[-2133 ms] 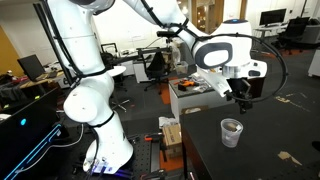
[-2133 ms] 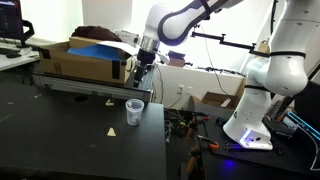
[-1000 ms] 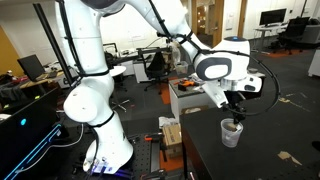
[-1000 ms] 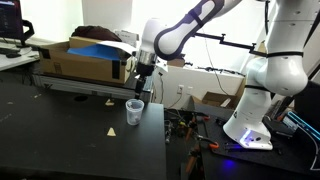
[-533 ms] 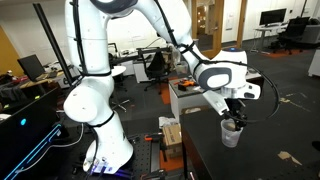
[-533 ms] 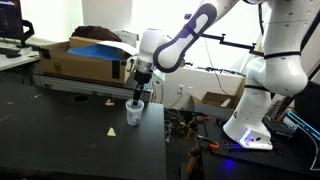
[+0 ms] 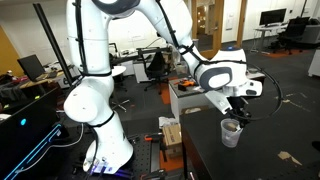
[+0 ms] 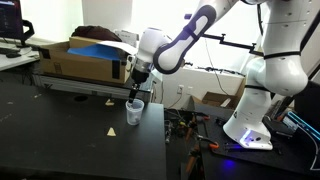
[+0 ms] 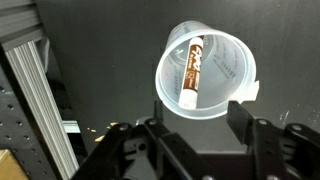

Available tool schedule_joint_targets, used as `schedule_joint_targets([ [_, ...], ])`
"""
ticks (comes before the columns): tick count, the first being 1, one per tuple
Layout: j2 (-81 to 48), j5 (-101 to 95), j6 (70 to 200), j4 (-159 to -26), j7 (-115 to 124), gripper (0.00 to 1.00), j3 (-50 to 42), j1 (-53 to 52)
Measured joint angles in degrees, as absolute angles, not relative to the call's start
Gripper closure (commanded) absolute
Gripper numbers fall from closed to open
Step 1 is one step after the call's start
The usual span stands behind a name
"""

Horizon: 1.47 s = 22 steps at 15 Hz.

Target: Remove the marker from the cup and put it on the table

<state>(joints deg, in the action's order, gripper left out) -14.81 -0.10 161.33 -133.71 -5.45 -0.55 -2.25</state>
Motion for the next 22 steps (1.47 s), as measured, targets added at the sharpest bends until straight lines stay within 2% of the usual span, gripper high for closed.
schedule_joint_targets([
  [2, -14.81, -0.10, 161.34, -133.72, -5.05, 0.52, -0.55, -2.24],
  [3, -14.81, -0.10, 161.34, -133.80, -4.76, 0.56, -0.55, -2.25],
  [4, -14.81, -0.10, 161.34, -134.00, -4.14, 0.52, -0.55, -2.25],
  [6, -14.78, -0.10, 161.36, -134.72, -3.66, 0.53, -0.53, -2.25],
  [7, -14.77, -0.10, 161.42, -135.19, -3.16, 0.49, -0.52, -2.26],
  [12, -14.79, -0.10, 163.32, -138.47, -2.86, 0.42, -0.23, -2.26],
  [14, -14.85, -0.10, 165.27, -139.66, -2.87, 0.45, 0.17, -2.26],
  [22, -15.67, -0.10, 172.75, -141.60, -2.96, 0.46, 1.13, -2.33],
])
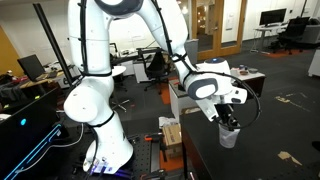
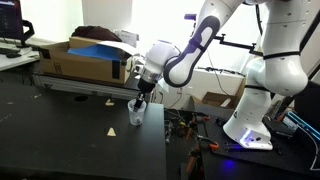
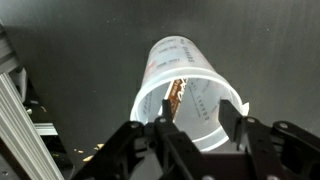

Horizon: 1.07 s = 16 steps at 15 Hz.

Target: Remove the marker from the cup and put it on the table

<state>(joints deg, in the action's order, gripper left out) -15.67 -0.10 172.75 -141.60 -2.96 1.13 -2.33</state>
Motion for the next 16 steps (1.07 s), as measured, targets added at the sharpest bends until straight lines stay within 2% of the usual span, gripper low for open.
schedule_joint_targets([
  [16, -15.79, -2.09, 172.82, -140.22, 1.88, 0.52, -4.16, -5.25],
])
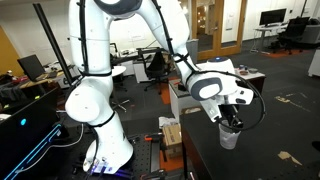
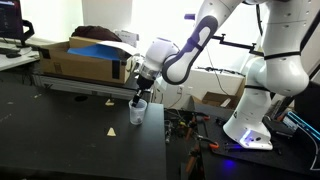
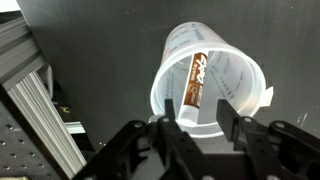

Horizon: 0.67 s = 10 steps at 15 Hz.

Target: Remove the marker from the cup and put it on the table

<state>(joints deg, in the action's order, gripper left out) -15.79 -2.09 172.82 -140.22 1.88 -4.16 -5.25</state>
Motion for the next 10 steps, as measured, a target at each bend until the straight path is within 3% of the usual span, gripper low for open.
schedule_joint_targets([
  [8, -17.03, -2.30, 172.00, -138.14, 2.66, 0.60, -4.99, -5.96],
  [9, -17.17, -2.30, 171.77, -137.93, 2.67, 0.64, -4.99, -5.96],
  [10, -17.30, -2.29, 171.59, -137.72, 2.67, 0.80, -4.99, -5.94],
])
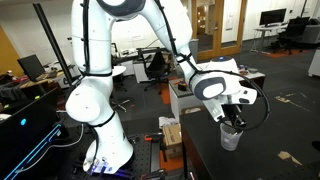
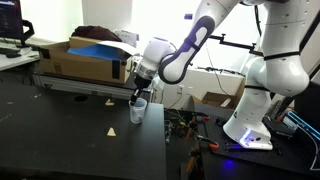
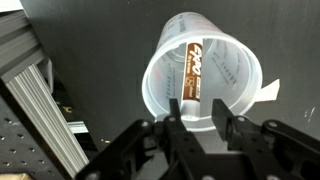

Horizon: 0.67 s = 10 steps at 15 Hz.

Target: Remove the marker from the cup and put it on the table

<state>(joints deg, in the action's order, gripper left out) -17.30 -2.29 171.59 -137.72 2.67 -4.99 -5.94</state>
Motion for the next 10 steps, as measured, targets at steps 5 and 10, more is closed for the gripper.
schedule_joint_targets([
  [5, -17.77, -2.29, 171.54, -137.50, 2.75, 0.95, -4.99, -5.94],
  [10, -17.76, -2.28, 171.52, -137.48, 2.81, 0.95, -5.04, -5.93],
])
